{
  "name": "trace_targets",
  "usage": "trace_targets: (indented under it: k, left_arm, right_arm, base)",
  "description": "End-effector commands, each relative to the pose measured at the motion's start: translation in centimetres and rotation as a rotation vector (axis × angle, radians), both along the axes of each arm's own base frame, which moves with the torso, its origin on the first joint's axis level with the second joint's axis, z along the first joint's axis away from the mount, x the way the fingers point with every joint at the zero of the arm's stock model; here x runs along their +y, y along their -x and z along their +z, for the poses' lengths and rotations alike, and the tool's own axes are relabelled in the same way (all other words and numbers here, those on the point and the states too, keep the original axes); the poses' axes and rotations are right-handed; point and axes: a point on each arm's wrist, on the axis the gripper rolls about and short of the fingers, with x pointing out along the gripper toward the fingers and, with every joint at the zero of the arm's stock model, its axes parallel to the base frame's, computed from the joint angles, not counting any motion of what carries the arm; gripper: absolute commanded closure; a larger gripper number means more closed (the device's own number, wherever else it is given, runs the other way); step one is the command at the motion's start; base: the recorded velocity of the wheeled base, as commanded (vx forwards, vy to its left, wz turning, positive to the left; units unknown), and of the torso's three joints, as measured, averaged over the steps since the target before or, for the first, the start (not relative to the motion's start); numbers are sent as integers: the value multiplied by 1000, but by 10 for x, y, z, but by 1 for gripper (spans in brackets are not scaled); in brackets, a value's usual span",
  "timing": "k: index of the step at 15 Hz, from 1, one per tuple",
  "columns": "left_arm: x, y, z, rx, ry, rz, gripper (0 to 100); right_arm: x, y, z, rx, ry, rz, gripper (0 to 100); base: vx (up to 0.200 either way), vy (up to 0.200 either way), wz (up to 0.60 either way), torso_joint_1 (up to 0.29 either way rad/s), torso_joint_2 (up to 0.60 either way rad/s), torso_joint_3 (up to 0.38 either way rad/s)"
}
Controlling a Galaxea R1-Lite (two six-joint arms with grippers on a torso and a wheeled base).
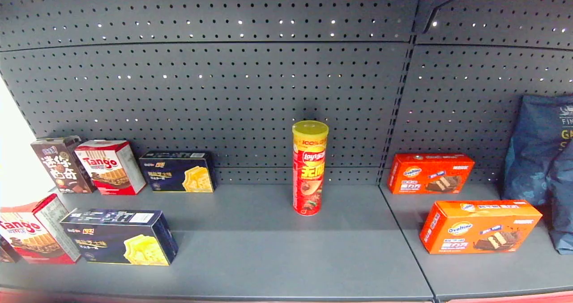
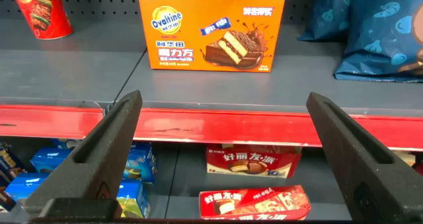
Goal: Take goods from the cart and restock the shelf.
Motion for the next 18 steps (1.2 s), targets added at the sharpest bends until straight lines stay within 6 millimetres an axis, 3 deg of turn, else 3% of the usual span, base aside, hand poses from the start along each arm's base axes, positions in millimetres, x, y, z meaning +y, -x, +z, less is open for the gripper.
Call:
trace_targets:
  k: [1, 3, 18]
  left_arm:
    - [0, 0, 0, 0, 0, -1, 0]
    - [0, 0, 0, 0, 0, -1, 0]
    - [0, 0, 0, 0, 0, 0, 0]
  right_arm:
    - [0, 0, 0, -1, 0, 1, 0]
    - [0, 0, 0, -1, 0, 1, 0]
    - [0, 0, 0, -1, -1, -2, 0]
  base:
    - [0, 0, 0, 0, 0, 0]
    - [0, 0, 0, 0, 0, 0]
    - [0, 0, 600, 3, 4, 1]
